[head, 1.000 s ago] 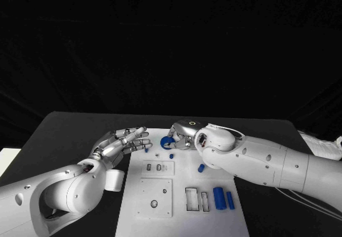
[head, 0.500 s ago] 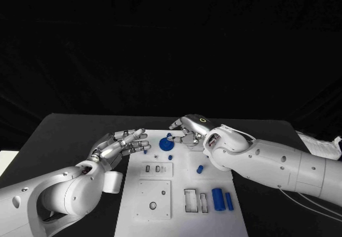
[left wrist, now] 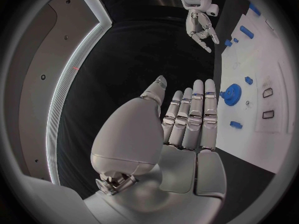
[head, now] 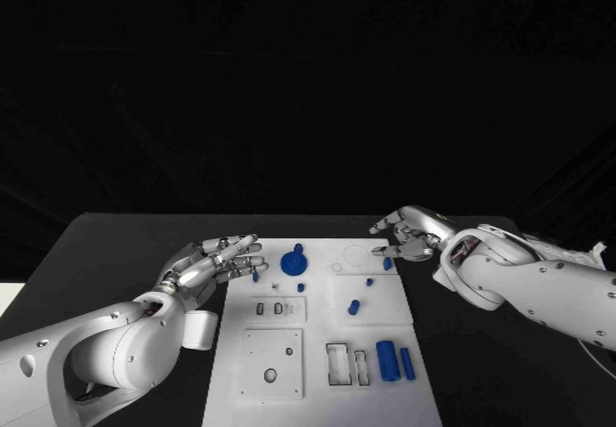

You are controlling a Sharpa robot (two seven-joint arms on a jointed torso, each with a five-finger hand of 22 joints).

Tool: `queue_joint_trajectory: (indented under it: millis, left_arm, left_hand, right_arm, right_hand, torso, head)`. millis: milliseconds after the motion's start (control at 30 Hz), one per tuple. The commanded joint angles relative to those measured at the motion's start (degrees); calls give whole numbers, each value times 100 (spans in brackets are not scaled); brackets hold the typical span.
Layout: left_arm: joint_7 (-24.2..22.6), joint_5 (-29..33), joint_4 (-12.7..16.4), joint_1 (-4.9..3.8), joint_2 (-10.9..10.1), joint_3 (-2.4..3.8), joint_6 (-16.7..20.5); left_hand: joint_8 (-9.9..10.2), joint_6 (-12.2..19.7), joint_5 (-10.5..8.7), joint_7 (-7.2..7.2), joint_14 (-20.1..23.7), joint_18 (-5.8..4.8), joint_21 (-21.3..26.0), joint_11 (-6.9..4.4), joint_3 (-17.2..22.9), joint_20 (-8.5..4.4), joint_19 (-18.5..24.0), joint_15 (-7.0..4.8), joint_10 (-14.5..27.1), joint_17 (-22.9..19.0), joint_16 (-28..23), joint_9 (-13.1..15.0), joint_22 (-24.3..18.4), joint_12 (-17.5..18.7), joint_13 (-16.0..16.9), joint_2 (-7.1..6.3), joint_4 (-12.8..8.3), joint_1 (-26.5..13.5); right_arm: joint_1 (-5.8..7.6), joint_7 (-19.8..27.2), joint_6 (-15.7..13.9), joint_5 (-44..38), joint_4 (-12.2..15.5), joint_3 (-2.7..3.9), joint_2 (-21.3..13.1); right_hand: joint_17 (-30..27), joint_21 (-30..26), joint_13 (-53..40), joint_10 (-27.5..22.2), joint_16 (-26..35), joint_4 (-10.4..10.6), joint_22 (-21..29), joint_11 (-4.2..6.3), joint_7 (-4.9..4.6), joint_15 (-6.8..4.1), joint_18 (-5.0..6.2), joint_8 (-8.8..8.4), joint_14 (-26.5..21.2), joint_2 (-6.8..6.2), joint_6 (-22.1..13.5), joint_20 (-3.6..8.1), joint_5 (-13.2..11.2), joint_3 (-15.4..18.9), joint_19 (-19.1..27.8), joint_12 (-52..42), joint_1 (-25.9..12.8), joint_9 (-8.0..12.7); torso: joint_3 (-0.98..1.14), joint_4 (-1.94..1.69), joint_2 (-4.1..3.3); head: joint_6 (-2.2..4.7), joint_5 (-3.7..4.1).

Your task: Assemble the parts on the task board

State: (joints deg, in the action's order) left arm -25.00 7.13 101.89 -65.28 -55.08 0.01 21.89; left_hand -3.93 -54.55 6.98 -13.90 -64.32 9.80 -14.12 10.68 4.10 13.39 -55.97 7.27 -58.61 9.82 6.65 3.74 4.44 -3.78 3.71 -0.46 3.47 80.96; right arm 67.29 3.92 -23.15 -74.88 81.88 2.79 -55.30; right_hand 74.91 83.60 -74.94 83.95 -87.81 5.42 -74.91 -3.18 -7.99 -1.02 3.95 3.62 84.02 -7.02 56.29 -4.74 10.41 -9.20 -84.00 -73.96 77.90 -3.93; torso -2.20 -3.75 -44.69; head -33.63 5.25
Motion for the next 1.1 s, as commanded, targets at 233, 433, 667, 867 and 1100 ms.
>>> queue_joint_trajectory:
  millis: [233, 433, 667, 867, 1100]
  left_arm:
    - [-33, -41, -60, -3, 31, 3, -240]
    - [-32, -41, -95, -1, 41, 2, -243]
    - [-31, -41, -116, 0, 45, 2, -240]
    - [-28, -41, -116, 0, 49, 2, -240]
    - [-19, -41, -115, 0, 50, 2, -237]
  left_hand:
    - [-14, -33, -9, 8, -48, 70, -6, -26, 10, -5, -43, -5, -29, 13, 12, 6, 9, -15, 10, 37, -41, 18]
    - [-14, -36, -9, 9, -53, 70, -8, -27, 13, -7, -47, -7, -33, 15, 13, 6, 10, -16, 10, 39, -44, 18]
    - [-14, -37, -9, 9, -55, 70, -10, -28, 14, -8, -49, -8, -34, 16, 13, 5, 11, -15, 9, 39, -46, 18]
    - [-14, -37, -9, 9, -55, 70, -10, -28, 14, -8, -49, -8, -34, 16, 13, 5, 11, -15, 9, 39, -46, 18]
    - [-14, -37, -9, 9, -55, 70, -10, -28, 14, -8, -49, -8, -34, 16, 13, 5, 11, -15, 9, 39, -46, 18]
  right_arm:
    - [-141, 348, 527, 506, -262, 0, -118]
    - [-254, 360, 560, 520, -374, 0, -80]
    - [-306, 338, 566, 522, -486, 0, 3]
    - [-320, 315, 582, 518, -602, 1, 107]
    - [-337, 311, 629, 510, -687, 1, 200]
  right_hand:
    - [1052, 32, -524, 4, -29, -63, -125, 32, -9, -41, -113, 10, 499, -22, 15, 29, 49, 18, -59, 31, 66, 3]
    - [1050, 31, -520, 3, -27, -64, -122, 27, -13, -38, -112, 1, 499, -37, -10, 28, 44, 48, -58, 38, 39, 8]
    - [1051, 31, -520, 4, -27, -61, -123, 25, -15, -37, -112, 1, 499, -38, -15, 27, 37, 59, -58, 39, 25, 9]
    - [1065, 36, -530, 14, -33, -53, -132, 25, -15, -35, -114, 9, 502, 19, -10, 24, 18, 59, -62, 22, 10, 6]
    - [1084, 45, -544, 27, -40, -86, -150, 36, -4, -41, -117, 45, 507, 160, 92, 28, -62, 10, -70, -1, 40, -9]
  torso:
    - [76, 74, 16]
    - [67, 67, 14]
    - [50, 63, 18]
    - [46, 57, 21]
    - [43, 58, 22]
  head:
    - [-2, 11]
    - [-12, 7]
    - [-29, 19]
    - [-43, 22]
    - [-58, 17]
